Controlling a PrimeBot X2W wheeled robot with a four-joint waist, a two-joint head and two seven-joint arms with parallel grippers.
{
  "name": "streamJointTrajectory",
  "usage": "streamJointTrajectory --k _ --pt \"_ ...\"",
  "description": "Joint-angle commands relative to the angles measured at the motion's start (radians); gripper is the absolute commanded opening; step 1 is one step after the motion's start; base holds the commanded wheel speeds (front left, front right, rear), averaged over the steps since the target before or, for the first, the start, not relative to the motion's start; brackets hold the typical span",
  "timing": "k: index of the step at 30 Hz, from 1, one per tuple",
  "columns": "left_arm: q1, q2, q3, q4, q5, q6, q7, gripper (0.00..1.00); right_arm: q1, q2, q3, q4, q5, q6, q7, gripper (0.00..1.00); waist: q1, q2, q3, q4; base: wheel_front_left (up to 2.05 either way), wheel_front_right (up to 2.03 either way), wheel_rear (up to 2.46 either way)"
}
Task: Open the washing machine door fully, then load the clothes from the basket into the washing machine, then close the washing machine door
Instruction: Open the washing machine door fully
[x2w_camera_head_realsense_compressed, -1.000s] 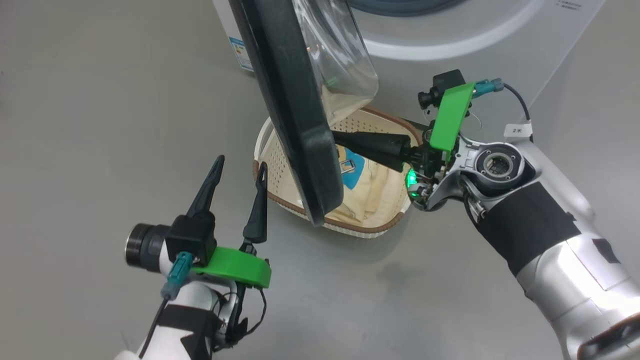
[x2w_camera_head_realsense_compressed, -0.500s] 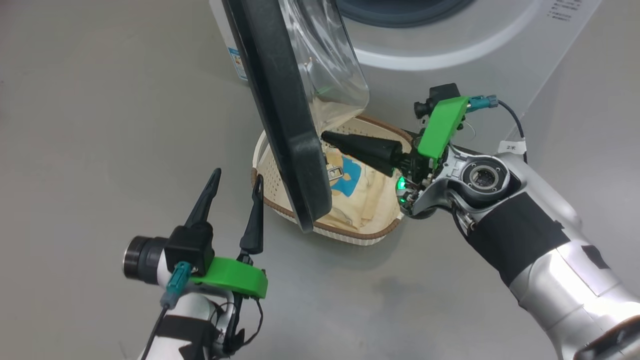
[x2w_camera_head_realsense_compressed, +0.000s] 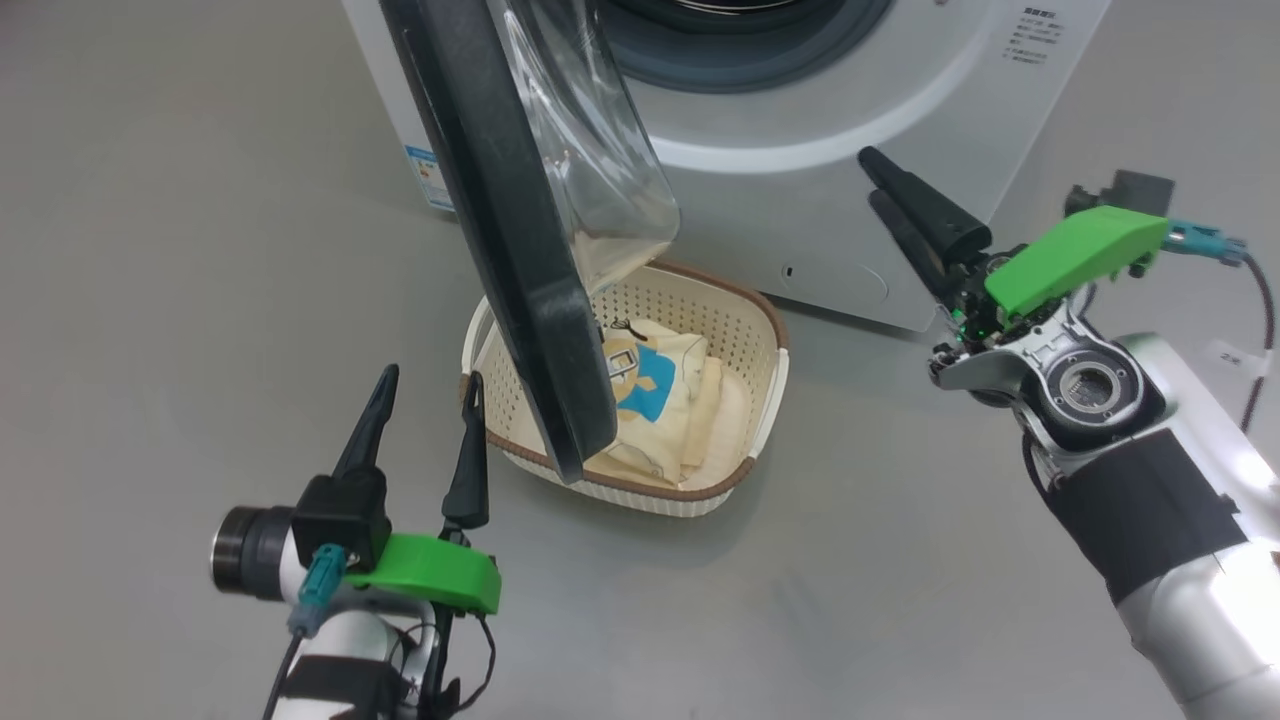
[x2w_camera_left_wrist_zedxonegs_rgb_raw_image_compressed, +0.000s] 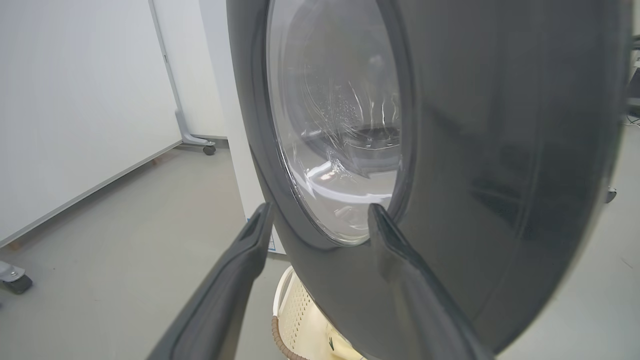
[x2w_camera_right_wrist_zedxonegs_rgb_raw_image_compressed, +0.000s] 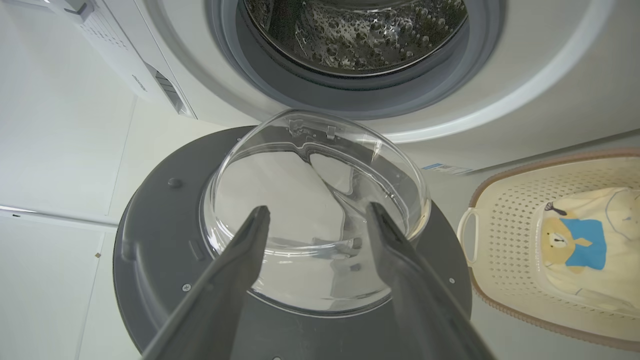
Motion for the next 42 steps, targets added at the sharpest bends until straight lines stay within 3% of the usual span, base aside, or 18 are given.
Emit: streamJointTrajectory --k 1,11,16,22,27,33,42 --pt "-0.014 0.019 0.043 -0.027 0.009 -0.003 -0.007 1.0 0.004 -0.011 -0.004 -0.042 -0.032 0.0 -0.035 1.0 0.0 0.0 -0.013 -0.015 0.0 0.0 0.0" --pt "0.033 0.026 0.071 -0.028 0.007 -0.028 -0.007 1.0 0.146 -0.141 -0.022 -0.035 -0.322 0.0 -0.356 1.0 0.0 0.0 -0.078 -0.072 0.0 0.0 0.0" --pt "0.062 0.034 0.094 -0.033 -0.001 -0.038 -0.007 1.0 0.199 -0.164 -0.056 -0.001 -0.436 0.0 -0.412 1.0 0.0 0.0 -0.108 -0.107 0.0 0.0 0.0" --pt "0.092 0.046 0.124 -0.039 -0.006 -0.043 -0.007 1.0 0.25 -0.187 -0.153 0.033 -0.71 0.0 -0.435 1.0 0.0 0.0 -0.134 -0.141 0.0 0.0 0.0" --pt "0.106 0.049 0.129 -0.043 -0.001 -0.048 -0.007 1.0 0.34 -0.137 -0.345 -0.042 -1.001 0.0 -0.436 1.0 0.0 0.0 -0.144 -0.154 0.0 0.0 0.0" --pt "0.117 0.05 0.133 -0.045 0.003 -0.054 -0.007 1.0 0.501 -0.009 -0.55 -0.188 -1.298 0.0 -0.436 1.0 0.0 0.0 -0.148 -0.162 0.0 0.0 0.0" --pt "0.122 0.051 0.136 -0.043 0.008 -0.059 -0.007 1.0 0.655 0.119 -0.632 -0.387 -1.5 0.0 -0.395 1.0 0.0 0.0 -0.145 -0.173 0.0 0.0 0.0"
